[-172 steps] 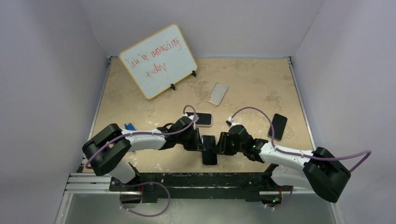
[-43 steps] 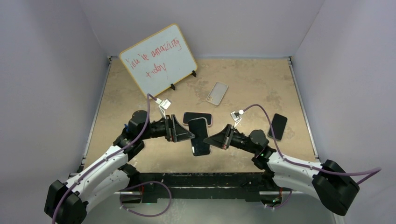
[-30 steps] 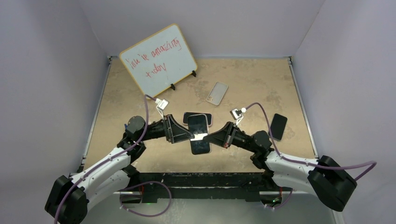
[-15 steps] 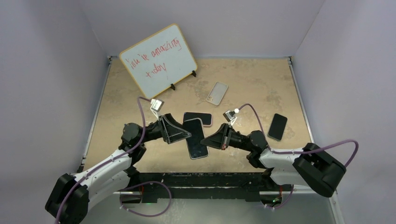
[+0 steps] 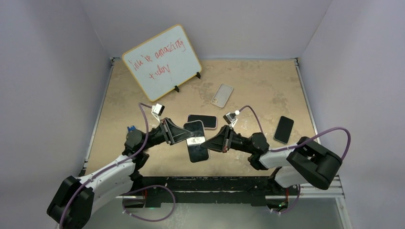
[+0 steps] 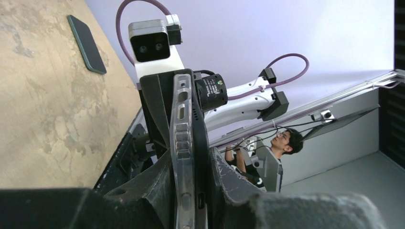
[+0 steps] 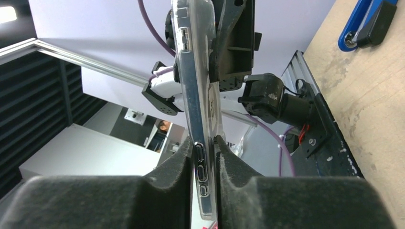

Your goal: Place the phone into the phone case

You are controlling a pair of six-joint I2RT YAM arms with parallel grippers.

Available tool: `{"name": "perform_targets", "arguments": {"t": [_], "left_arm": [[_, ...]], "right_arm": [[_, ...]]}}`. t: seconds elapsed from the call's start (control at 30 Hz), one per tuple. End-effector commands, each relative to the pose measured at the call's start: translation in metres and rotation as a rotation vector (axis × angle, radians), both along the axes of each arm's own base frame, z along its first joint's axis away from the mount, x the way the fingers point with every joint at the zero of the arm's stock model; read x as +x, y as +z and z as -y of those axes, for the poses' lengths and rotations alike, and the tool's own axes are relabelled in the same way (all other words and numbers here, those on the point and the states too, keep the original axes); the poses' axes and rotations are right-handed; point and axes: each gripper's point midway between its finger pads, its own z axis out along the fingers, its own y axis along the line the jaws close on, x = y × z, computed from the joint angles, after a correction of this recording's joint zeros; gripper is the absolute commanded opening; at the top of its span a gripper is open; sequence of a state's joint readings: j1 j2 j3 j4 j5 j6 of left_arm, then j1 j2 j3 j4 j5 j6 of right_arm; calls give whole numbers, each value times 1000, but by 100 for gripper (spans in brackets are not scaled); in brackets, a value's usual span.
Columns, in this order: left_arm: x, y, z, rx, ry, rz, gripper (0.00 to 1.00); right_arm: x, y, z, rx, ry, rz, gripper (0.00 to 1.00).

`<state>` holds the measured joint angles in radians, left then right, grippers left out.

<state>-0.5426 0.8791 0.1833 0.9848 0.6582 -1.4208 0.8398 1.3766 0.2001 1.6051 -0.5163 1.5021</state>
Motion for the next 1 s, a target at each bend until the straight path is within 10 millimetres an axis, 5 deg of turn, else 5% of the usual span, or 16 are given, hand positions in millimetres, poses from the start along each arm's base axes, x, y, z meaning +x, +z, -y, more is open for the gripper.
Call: {"name": "perform_targets", "arguments": {"t": [0.0,0.17,0.37,0.47,0.57,0.7,0.83,0.97], "left_arm": [[-3,31,-2,-46,15,101,0],[11,11,2,118,65,39,0],[11,6,2,204,57,7,0],[5,16,3,191,22,32,20],[-6,38,0,102,4,98,41],[-18,59,-7,-18,4,166,52],[-21,62,-12,-88,9,163,46],[-19,58,-12,-95,17,126,20]], "right_arm": [[-8,33,3,122,20,90,29],[-3,13,-5,46,-13,61,47],[-1,12,-9,20,-32,71,11],[-2,22,-7,56,-32,86,0],[-6,37,-3,118,-20,103,0],[-9,44,0,142,-22,119,0],[-11,48,2,159,-10,120,0],[-12,44,4,159,-9,107,0]]}}
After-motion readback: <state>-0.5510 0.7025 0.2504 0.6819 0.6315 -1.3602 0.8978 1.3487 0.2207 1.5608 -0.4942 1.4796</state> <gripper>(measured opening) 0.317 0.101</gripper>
